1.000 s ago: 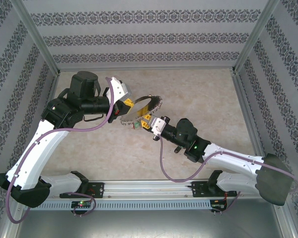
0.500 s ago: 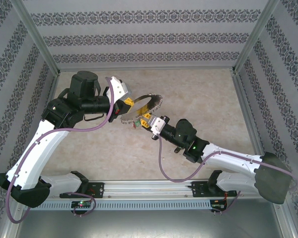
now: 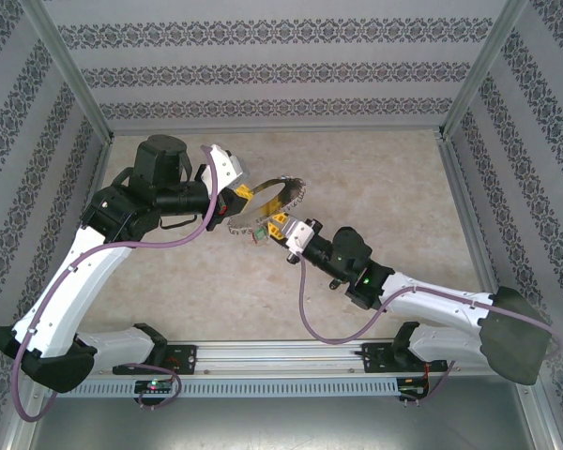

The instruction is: Put the keys on the keyring

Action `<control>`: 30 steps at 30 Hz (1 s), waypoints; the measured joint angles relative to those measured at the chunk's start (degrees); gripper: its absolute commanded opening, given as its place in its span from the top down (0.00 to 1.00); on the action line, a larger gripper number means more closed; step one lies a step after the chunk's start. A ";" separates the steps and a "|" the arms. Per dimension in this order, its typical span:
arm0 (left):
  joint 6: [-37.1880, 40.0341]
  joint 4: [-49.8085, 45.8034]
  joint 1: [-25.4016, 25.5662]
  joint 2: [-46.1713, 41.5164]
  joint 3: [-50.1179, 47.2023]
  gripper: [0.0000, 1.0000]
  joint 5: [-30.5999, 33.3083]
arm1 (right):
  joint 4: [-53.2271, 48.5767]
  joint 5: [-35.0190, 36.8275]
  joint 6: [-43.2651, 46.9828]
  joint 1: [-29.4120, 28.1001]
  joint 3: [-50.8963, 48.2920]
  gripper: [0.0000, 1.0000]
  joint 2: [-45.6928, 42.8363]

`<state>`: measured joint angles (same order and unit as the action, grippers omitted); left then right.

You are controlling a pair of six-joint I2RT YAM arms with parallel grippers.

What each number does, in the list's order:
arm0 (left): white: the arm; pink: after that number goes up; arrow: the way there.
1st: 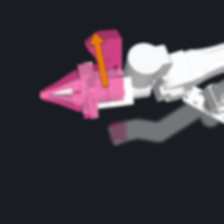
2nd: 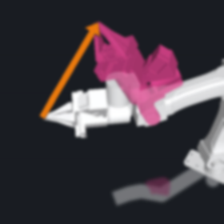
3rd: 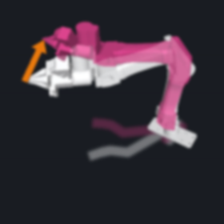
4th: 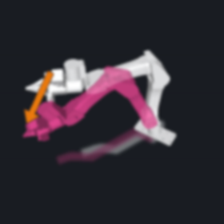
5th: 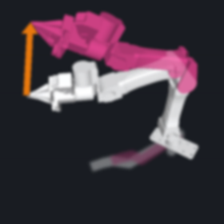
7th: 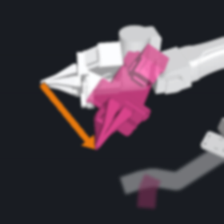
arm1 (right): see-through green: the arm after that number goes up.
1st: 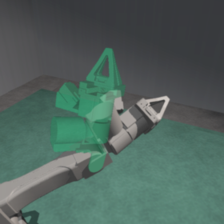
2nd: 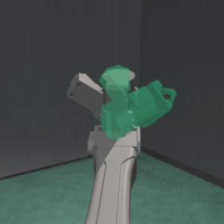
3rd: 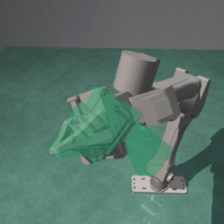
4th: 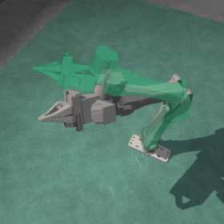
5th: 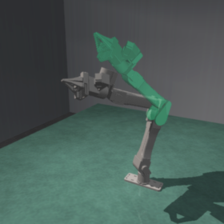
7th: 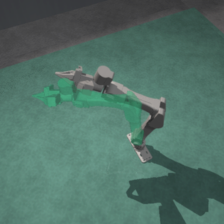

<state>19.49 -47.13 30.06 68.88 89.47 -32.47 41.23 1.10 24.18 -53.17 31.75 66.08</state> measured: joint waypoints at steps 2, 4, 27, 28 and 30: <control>-0.07 0.02 0.00 0.00 0.00 1.00 0.00 | 0.90 0.22 -0.09 0.00 -0.02 0.83 0.22; -0.09 0.07 0.00 0.00 0.00 1.00 0.04 | 1.57 0.61 -0.24 0.00 -0.02 0.83 0.61; -1.55 0.07 0.00 0.00 0.00 1.00 1.29 | 4.85 4.07 -0.22 -0.74 -0.02 0.88 3.63; -1.79 0.07 0.00 0.00 0.00 1.00 1.38 | 4.90 4.07 -0.24 -0.74 -0.02 0.90 3.65; -2.23 0.07 0.00 0.00 0.00 1.00 1.68 | 4.94 4.26 -0.24 -0.74 -0.02 0.92 3.74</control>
<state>17.26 -47.07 30.06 68.88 89.47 -30.79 46.17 5.37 23.94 -53.91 31.73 69.82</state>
